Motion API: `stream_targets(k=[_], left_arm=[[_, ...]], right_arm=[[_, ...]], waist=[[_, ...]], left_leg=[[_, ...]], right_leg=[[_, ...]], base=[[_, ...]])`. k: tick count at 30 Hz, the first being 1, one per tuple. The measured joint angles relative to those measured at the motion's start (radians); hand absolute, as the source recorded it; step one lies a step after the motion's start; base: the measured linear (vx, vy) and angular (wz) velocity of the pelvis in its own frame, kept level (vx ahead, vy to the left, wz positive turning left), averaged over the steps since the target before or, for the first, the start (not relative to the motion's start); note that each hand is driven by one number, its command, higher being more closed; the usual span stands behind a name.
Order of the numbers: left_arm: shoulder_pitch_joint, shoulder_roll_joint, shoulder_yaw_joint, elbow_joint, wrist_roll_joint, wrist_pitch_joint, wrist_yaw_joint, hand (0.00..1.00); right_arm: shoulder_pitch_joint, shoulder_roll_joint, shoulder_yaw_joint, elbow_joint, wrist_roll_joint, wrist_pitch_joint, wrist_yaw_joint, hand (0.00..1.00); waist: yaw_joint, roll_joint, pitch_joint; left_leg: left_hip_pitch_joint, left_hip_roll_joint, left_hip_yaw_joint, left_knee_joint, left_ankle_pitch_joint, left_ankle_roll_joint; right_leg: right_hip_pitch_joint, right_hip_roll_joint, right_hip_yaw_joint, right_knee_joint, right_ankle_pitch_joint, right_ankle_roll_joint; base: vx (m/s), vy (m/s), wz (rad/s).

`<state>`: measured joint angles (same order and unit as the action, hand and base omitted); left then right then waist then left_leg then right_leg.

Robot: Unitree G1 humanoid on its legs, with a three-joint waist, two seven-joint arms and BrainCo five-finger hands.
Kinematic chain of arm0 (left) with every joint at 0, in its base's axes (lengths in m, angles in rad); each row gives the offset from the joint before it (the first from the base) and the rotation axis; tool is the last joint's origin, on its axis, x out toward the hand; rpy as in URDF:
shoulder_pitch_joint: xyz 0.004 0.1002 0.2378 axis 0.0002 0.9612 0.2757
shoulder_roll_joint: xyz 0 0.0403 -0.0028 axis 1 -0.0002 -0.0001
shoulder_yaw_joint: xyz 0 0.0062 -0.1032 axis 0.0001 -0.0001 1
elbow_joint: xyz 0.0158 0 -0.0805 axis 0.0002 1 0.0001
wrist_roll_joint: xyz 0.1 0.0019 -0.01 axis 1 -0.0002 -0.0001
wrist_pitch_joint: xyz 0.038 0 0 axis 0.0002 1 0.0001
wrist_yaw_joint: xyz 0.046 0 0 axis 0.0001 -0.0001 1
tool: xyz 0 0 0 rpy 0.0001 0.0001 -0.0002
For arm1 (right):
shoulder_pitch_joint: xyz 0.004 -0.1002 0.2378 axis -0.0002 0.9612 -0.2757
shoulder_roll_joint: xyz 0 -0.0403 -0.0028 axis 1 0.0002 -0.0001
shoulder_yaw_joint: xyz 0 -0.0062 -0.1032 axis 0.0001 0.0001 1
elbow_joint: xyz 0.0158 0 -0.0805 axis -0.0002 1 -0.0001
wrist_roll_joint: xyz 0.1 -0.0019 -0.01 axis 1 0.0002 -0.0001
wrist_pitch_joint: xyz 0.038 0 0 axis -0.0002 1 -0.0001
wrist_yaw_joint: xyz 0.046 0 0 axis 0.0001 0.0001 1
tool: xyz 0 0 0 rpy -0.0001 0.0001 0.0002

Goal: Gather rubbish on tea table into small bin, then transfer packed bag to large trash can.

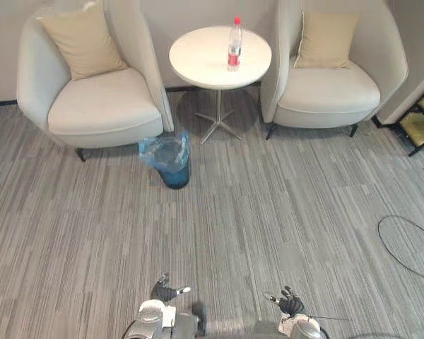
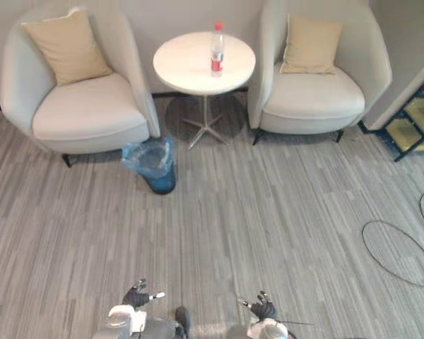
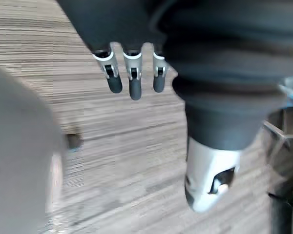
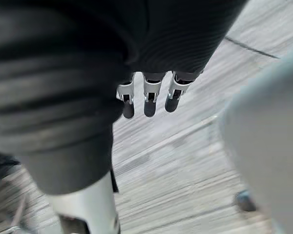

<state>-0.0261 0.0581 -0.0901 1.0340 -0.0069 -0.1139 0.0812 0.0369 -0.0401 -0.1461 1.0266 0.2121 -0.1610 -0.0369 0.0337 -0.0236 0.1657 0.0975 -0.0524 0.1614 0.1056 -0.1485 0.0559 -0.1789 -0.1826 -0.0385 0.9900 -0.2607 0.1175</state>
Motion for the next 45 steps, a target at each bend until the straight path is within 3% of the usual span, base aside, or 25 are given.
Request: stream_targets(k=[1, 4, 6, 8, 9, 11, 12, 14, 17, 20, 21, 22, 24, 25, 27, 29, 30, 31, 34, 38, 39, 40, 41, 42, 45], left_arm=[[-0.001, -0.003, -0.007, 0.0, -0.004, 0.0, 0.0, 0.0], [-0.002, 0.001, -0.005, 0.001, -0.016, 0.0, 0.0, 0.0], [0.0, 0.001, -0.005, 0.004, -0.016, 0.0, 0.0, 0.0], [0.001, 0.011, -0.004, 0.006, -0.016, -0.001, -0.001, 0.0], [-0.006, -0.015, 0.0, 0.025, -0.016, 0.0, 0.0, 0.0], [-0.004, -0.051, 0.049, 0.039, -0.015, -0.002, -0.006, 0.0], [-0.004, -0.057, 0.064, 0.039, -0.015, -0.002, -0.007, 0.0], [0.0, -0.085, 0.118, 0.005, -0.016, -0.002, -0.006, 0.0], [0.002, -0.091, 0.122, -0.03, -0.016, -0.006, -0.007, 0.0], [-0.003, -0.092, 0.108, -0.047, -0.016, -0.009, -0.007, 0.0], [-0.003, -0.092, 0.091, -0.048, -0.016, -0.008, -0.008, 0.0], [-0.003, -0.092, 0.082, -0.047, -0.015, -0.008, -0.008, 0.0], [-0.001, -0.092, 0.058, -0.041, -0.015, -0.008, -0.007, 0.0], [-0.001, -0.088, 0.052, -0.037, -0.015, -0.008, -0.007, 0.0], [-0.005, -0.064, 0.041, -0.024, -0.015, -0.007, -0.007, 0.0], [-0.003, -0.054, 0.029, -0.019, -0.015, -0.005, -0.006, 0.0], [0.001, -0.044, 0.011, -0.018, -0.016, -0.003, -0.007, 0.0], [0.002, -0.036, -0.008, -0.003, -0.016, -0.002, -0.007, 0.0], [-0.001, -0.031, -0.017, 0.019, -0.016, 0.0, -0.007, 0.0], [-0.001, -0.022, -0.017, 0.021, -0.016, 0.0, -0.007, 0.0], [-0.001, -0.017, -0.017, 0.022, -0.016, 0.0, -0.007, 0.0], [0.0, -0.011, -0.018, 0.028, -0.016, -0.001, -0.008, 0.0], [-0.002, -0.006, -0.015, 0.035, -0.015, -0.001, -0.008, 0.0], [-0.014, -0.024, -0.014, 0.057, -0.015, -0.003, -0.009, 0.0], [-0.026, -0.054, -0.007, 0.077, -0.015, -0.006, -0.024, 0.0]], right_arm=[[0.0, -0.005, 0.0, -0.013, -0.008, 0.0, 0.0, 0.0], [-0.014, -0.007, 0.0, -0.029, -0.016, -0.001, 0.006, 0.0], [-0.021, -0.009, 0.001, -0.029, -0.016, -0.007, 0.009, 0.0], [0.007, -0.001, 0.005, -0.021, -0.016, -0.007, 0.01, 0.0], [-0.006, -0.011, -0.009, -0.016, -0.011, -0.006, 0.016, 0.0], [-0.029, -0.022, -0.016, -0.006, -0.015, -0.006, 0.016, 0.0], [-0.028, -0.022, -0.018, -0.007, -0.015, -0.006, 0.016, 0.0], [0.004, -0.02, -0.006, -0.032, -0.015, -0.004, 0.015, 0.0], [0.003, -0.008, -0.007, -0.032, -0.013, -0.005, 0.015, 0.0], [0.002, 0.007, -0.008, -0.032, -0.012, -0.005, 0.015, 0.0], [0.003, 0.009, -0.008, -0.031, -0.012, -0.004, 0.015, 0.0], [0.003, 0.007, -0.007, -0.029, -0.012, -0.004, 0.015, 0.0], [0.004, -0.002, -0.004, -0.024, -0.014, -0.004, 0.015, 0.0], [0.001, -0.009, 0.005, -0.01, -0.015, -0.004, 0.014, 0.0], [0.0, 0.016, 0.016, 0.007, -0.016, 0.001, 0.017, 0.0], [0.002, 0.022, 0.017, 0.007, -0.017, 0.002, 0.017, 0.0], [0.002, 0.022, 0.022, -0.008, -0.017, 0.002, 0.017, 0.0], [0.003, 0.024, 0.023, -0.022, -0.017, 0.001, 0.017, 0.0], [0.003, 0.024, 0.023, -0.022, -0.018, 0.002, 0.018, 0.0], [-0.022, 0.015, 0.023, -0.02, -0.019, 0.002, 0.018, 0.0], [-0.023, 0.015, 0.024, -0.021, -0.019, 0.002, 0.018, 0.0], [-0.016, 0.016, 0.032, -0.017, -0.019, 0.002, 0.018, 0.0], [-0.016, 0.014, 0.031, -0.012, -0.016, 0.004, 0.022, 0.0], [-0.038, -0.012, 0.031, -0.01, -0.022, 0.0, 0.018, 0.0], [-0.041, -0.042, 0.028, 0.033, -0.041, 0.006, 0.019, 0.0]], waist=[[-0.006, 0.009, 0.007], [-0.028, 0.017, 0.017], [-0.038, 0.02, 0.027], [-0.042, -0.032, 0.018], [-0.042, 0.014, 0.034], [-0.039, 0.051, 0.039], [-0.039, 0.052, 0.041], [-0.031, 0.044, 0.048], [-0.016, 0.037, 0.047], [0.002, 0.022, 0.047], [0.008, 0.019, 0.04], [0.011, 0.023, 0.038], [0.021, 0.048, 0.022], [0.029, 0.051, 0.018], [0.026, 0.005, 0.001], [0.032, -0.013, -0.009], [0.026, -0.017, -0.011], [0.013, -0.014, -0.009], [0.006, -0.02, -0.01], [-0.002, 0.004, 0.004], [-0.004, 0.004, 0.004], [-0.007, -0.013, -0.002], [-0.009, -0.022, 0.005], [-0.012, 0.03, 0.013], [-0.03, 0.061, 0.019]], left_leg=[[0.051, 0.014, -0.014, -0.027, -0.001, 0.002], [0.099, 0.058, -0.039, -0.03, -0.001, 0.002], [0.126, 0.094, -0.065, -0.027, -0.005, -0.004], [0.146, 0.084, -0.115, -0.001, -0.061, -0.079], [0.163, 0.125, -0.136, 0.013, -0.092, -0.089], [0.109, 0.168, -0.179, 0.164, -0.086, -0.109], [0.094, 0.173, -0.183, 0.206, -0.078, -0.121], [-0.052, 0.213, -0.173, 0.568, 0.015, -0.224], [-0.172, 0.257, -0.068, 0.747, -0.045, -0.189], [-0.253, 0.239, 0.03, 0.596, -0.094, -0.149], [-0.269, 0.165, 0.003, 0.325, -0.075, -0.152], [-0.267, 0.133, -0.035, 0.205, -0.043, -0.157], [-0.27, 0.104, -0.115, 0.052, 0.041, -0.17], [-0.259, 0.09, -0.157, 0.061, 0.138, -0.136], [-0.23, 0.056, -0.112, 0.081, 0.074, -0.11], [-0.171, 0.047, -0.052, 0.067, 0.03, -0.093], [-0.117, 0.038, -0.03, 0.047, 0.018, -0.083], [-0.086, 0.033, -0.022, 0.047, 0.003, -0.074], [0.023, 0.04, -0.015, -0.001, -0.011, -0.067], [0.057, 0.102, -0.027, -0.021, -0.013, -0.07], [0.063, 0.116, -0.036, -0.02, -0.015, -0.075], [0.076, 0.109, -0.037, -0.018, -0.032, -0.102], [0.093, 0.105, -0.039, -0.017, -0.048, -0.125], [0.109, 0.146, -0.043, -0.008, -0.061, -0.142], [0.105, 0.172, -0.063, 0.066, -0.049, -0.153]], right_leg=[[-0.032, 0.001, -0.064, -0.02, -0.032, -0.044], [-0.113, 0.039, -0.125, -0.184, -0.065, -0.065], [-0.149, 0.092, -0.1, -0.395, -0.013, -0.072], [-0.125, 0.109, -0.007, -0.721, 0.291, -0.062], [-0.125, 0.143, -0.032, -0.673, 0.265, -0.099], [-0.092, 0.168, -0.07, -0.649, 0.183, -0.129], [-0.075, 0.17, -0.079, -0.651, 0.172, -0.135], [0.033, 0.172, -0.112, -0.694, 0.122, -0.158], [0.122, 0.169, -0.133, -0.738, 0.104, -0.166], [0.219, 0.145, -0.134, -0.821, 0.103, -0.157], [0.242, 0.119, -0.125, -0.84, 0.095, -0.139], [0.249, 0.113, -0.117, -0.846, 0.089, -0.128], [0.255, 0.123, -0.1, -0.855, 0.077, -0.108], [0.269, 0.126, -0.062, -0.846, 0.056, -0.08], [0.273, 0.084, -0.025, -0.802, 0.019, -0.05], [0.172, 0.059, 0.036, -0.559, -0.001, -0.021], [0.073, 0.043, 0.056, -0.336, 0.018, 0.032], [0.032, 0.032, 0.054, -0.217, 0.024, 0.048], [-0.016, -0.012, -0.072, -0.13, -0.015, -0.008], [-0.058, 0.015, -0.181, -0.371, -0.025, -0.047], [-0.064, 0.034, -0.177, -0.503, 0.025, -0.058], [-0.047, 0.044, -0.167, -0.68, 0.178, -0.088], [-0.045, 0.043, -0.157, -0.711, 0.238, -0.093], [-0.026, 0.079, -0.169, -0.7, 0.248, -0.111], [0.02, 0.11, -0.175, -0.721, 0.207, -0.121]], base=[[0.42, -0.043, 0.28], [0.41, -0.149, 0.38], [0.4, -0.246, 0.43], [0.42, -0.281, 0.6], [0.43, -0.284, 0.36], [0.43, -0.287, 0.26], [0.4, -0.257, 0.51], [0.37, -0.229, 0.59], [0.33, -0.138, 0.17], [0.3, -0.011, -0.02], [0.28, 0.078, -0.08], [0.28, 0.099, -0.11], [0.28, 0.177, -0.34], [0.36, 0.23, -0.63], [0.38, 0.212, -0.58], [0.33, 0.211, -0.78], [0.27, 0.193, -0.59], [0.36, 0.191, -0.28], [0.32, 0.052, 0.03], [0.3, -0.076, 0.08], [0.39, -0.229, 0.05], [0.33, -0.201, 0.04], [0.37, -0.218, -0.12], [0.33, -0.179, -0.27], [0.32, -0.198, -0.11]])
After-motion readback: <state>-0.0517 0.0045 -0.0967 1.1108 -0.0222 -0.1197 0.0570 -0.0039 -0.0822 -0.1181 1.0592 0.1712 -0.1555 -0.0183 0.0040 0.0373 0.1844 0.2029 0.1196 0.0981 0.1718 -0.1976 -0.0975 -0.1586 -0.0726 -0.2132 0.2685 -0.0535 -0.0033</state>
